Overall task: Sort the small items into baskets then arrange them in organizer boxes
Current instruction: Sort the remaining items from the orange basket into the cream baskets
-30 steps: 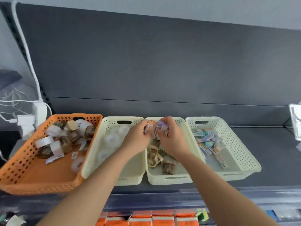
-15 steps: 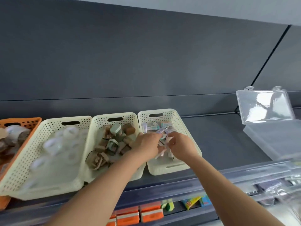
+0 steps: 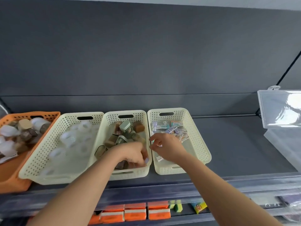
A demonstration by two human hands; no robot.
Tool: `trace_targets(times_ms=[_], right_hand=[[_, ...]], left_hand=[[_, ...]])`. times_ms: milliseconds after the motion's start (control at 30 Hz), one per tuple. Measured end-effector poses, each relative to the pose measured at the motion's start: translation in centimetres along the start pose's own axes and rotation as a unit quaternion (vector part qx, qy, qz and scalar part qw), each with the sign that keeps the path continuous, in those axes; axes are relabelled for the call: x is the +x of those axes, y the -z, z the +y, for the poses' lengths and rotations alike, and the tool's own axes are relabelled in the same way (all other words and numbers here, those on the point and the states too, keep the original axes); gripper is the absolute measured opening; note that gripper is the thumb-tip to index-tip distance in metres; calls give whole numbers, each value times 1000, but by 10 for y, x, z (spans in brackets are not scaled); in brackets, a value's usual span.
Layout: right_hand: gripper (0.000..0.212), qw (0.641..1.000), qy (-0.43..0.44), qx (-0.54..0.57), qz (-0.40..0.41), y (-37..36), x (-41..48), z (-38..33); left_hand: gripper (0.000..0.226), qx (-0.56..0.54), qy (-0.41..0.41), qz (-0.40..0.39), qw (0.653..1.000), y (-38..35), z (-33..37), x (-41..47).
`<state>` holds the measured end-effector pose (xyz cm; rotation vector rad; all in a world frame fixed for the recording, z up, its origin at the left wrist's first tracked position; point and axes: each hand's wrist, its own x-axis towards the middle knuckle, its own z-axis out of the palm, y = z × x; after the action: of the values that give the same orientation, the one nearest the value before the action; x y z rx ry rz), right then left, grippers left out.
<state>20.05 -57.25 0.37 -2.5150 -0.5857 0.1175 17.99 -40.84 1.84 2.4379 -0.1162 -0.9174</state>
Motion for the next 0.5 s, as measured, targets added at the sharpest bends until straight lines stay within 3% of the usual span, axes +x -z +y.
trace_targets(times_ms=[133,267,333,400,433,500], right_hand=[[26,1000,-2,8,0,-1,2,0],[25,1000,-9,26,-1,-2,2,3],[24,999,-17,34,8,-2,1,6],[24,999,-35,29,25,-1,1,10],[24,998,-48,19,40,1,1,13],[26,994,-81,-5,73,6,0,19]], left_hand=[[7,27,-3,100,995,-9,-4,7],[13,-28,5,183,983,3,-2,4],[15,7,-20,295,955,16,8,0],[15,29,-75,417,905,22,26,-3],[16,37,-114,446,887,20,37,-4],[17,94,-176,426,882,9,53,0]])
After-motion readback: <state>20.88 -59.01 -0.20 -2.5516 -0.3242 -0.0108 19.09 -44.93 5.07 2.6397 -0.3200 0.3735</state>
